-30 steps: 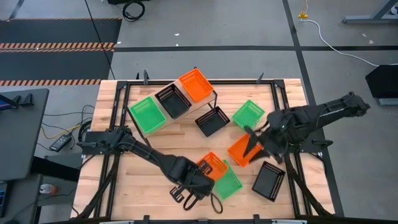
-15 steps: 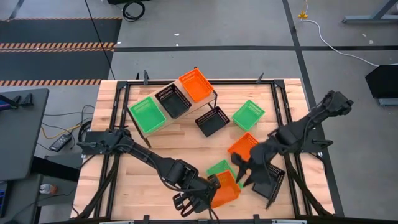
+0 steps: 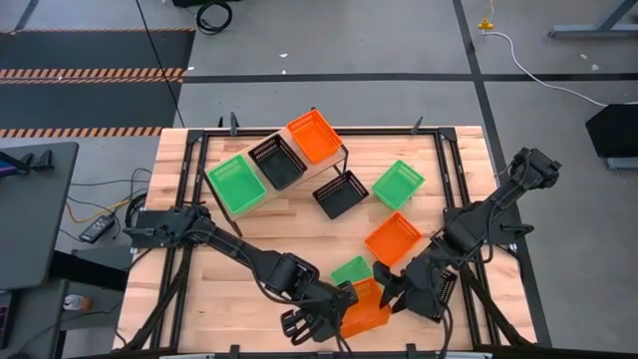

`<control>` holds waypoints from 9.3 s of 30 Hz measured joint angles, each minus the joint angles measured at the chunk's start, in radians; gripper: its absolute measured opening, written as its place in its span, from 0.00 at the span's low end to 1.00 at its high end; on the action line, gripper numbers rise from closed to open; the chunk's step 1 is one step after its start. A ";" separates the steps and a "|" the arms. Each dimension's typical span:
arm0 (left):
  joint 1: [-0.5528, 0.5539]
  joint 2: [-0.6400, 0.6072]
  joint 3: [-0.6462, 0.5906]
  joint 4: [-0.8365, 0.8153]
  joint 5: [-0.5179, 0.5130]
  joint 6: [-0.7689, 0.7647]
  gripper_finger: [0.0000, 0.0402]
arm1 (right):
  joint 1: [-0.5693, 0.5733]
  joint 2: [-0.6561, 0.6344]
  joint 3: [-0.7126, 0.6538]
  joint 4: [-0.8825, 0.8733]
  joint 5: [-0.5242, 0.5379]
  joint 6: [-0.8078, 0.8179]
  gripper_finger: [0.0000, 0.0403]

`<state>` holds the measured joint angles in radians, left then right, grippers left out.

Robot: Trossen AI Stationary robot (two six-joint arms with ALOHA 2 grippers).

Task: Stack baskets on shelf by color
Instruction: Stack the bottom orange basket on the orange basket on the shelf, then stack the top green basket on the green basket on the shelf

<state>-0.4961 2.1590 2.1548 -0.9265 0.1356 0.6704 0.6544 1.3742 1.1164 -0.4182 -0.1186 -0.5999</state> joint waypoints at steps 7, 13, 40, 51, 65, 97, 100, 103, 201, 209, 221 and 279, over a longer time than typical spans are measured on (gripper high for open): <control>-0.002 0.000 0.000 0.025 -0.086 0.004 0.03 | 0.002 0.093 -0.002 0.017 -0.060 0.002 0.31; -0.002 0.000 0.000 0.006 -0.198 -0.127 0.13 | 0.002 0.115 -0.002 -0.003 -0.071 -0.008 0.04; -0.079 -0.207 0.000 -0.286 -0.614 -0.744 0.44 | -0.373 -0.109 -0.001 -0.175 0.266 -0.007 0.01; -0.085 -0.161 -0.002 -0.380 -0.625 -1.048 0.39 | -0.655 -0.062 0.117 -0.060 0.277 -0.255 0.01; -0.093 -0.125 -0.002 -0.431 -0.659 -1.158 0.30 | -0.888 0.330 0.581 -0.298 0.103 -0.370 0.01; -0.096 -0.126 -0.002 -0.419 -0.663 -1.236 0.30 | -1.016 0.441 0.689 -0.473 0.088 -0.361 0.06; -0.096 -0.126 -0.002 -0.419 -0.663 -1.236 0.30 | -1.011 0.441 0.688 -0.473 0.089 -0.361 0.10; -0.096 -0.126 -0.002 -0.419 -0.663 -1.237 0.30 | -1.004 0.441 0.688 -0.468 0.092 -0.358 0.15; -0.013 -0.100 -0.383 0.770 -0.403 -0.785 0.29 | -0.819 -0.010 -0.290 -0.356 0.334 0.982 0.36; -0.037 -0.099 -0.383 0.761 -0.403 -0.797 0.29 | -0.820 0.081 -0.290 -0.327 0.337 0.957 0.35; -0.034 -0.099 -0.383 0.720 -0.404 -0.790 0.29 | -0.823 0.126 -0.290 -0.425 0.364 0.841 0.03; -0.390 -0.379 -0.337 -0.166 -1.167 -1.657 0.29 | -0.607 0.392 0.718 -0.329 0.190 0.017 0.02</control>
<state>-0.8860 1.7796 1.8182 -1.0926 -1.0318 -0.9866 0.0478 1.7660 1.8347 -0.7472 0.0715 -0.5825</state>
